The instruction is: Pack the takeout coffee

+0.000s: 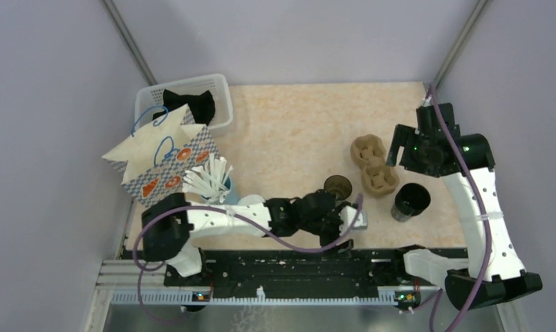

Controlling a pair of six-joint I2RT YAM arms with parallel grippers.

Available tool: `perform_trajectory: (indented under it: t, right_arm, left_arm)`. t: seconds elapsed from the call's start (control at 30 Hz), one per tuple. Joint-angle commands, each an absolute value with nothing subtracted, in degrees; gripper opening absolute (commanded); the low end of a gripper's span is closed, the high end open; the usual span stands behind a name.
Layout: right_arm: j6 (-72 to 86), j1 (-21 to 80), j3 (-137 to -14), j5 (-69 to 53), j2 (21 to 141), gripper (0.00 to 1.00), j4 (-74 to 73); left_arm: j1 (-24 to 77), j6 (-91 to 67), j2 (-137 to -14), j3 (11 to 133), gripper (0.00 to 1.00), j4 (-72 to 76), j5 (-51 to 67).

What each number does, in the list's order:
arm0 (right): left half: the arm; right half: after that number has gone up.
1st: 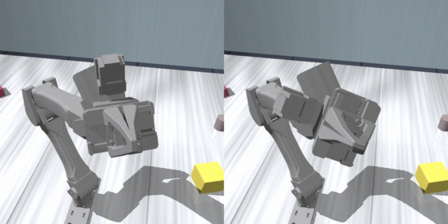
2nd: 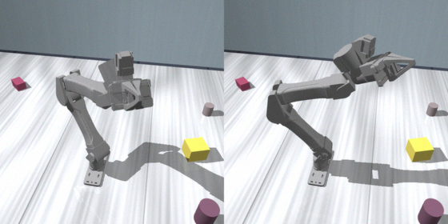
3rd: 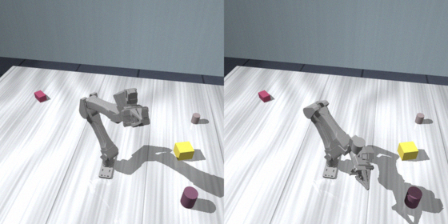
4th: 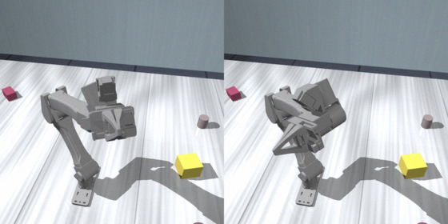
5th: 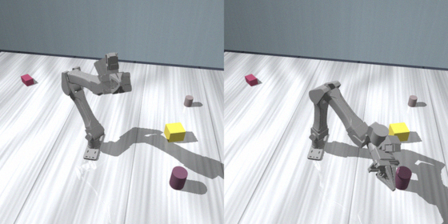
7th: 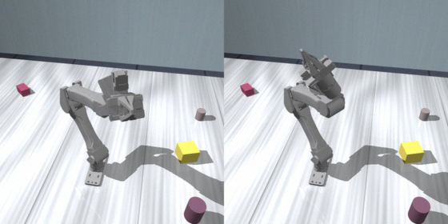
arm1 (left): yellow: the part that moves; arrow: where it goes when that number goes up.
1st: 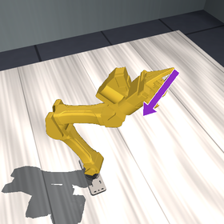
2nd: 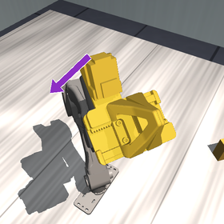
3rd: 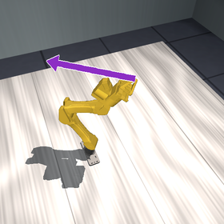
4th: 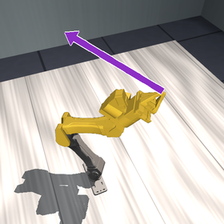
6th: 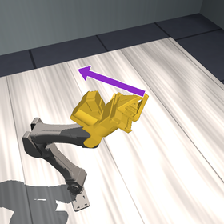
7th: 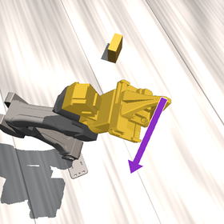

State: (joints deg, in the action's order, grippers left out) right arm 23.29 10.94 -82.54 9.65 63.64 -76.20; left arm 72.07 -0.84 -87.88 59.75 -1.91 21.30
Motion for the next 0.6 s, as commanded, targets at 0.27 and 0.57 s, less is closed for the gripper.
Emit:
perform_trajectory:
  t: [0.27,0.57]
  right_arm:
    - [21.19,10.39,-89.98,6.91,55.21,0.82,-79.91]
    - [20.02,10.36,-88.02,5.3,52.55,0.82,-81.62]
  left_arm:
    - [75.94,20.47,-106.29,60.59,0.74,16.57,11.54]
    - [76.34,18.68,-112.14,62.55,0.46,17.05,5.64]
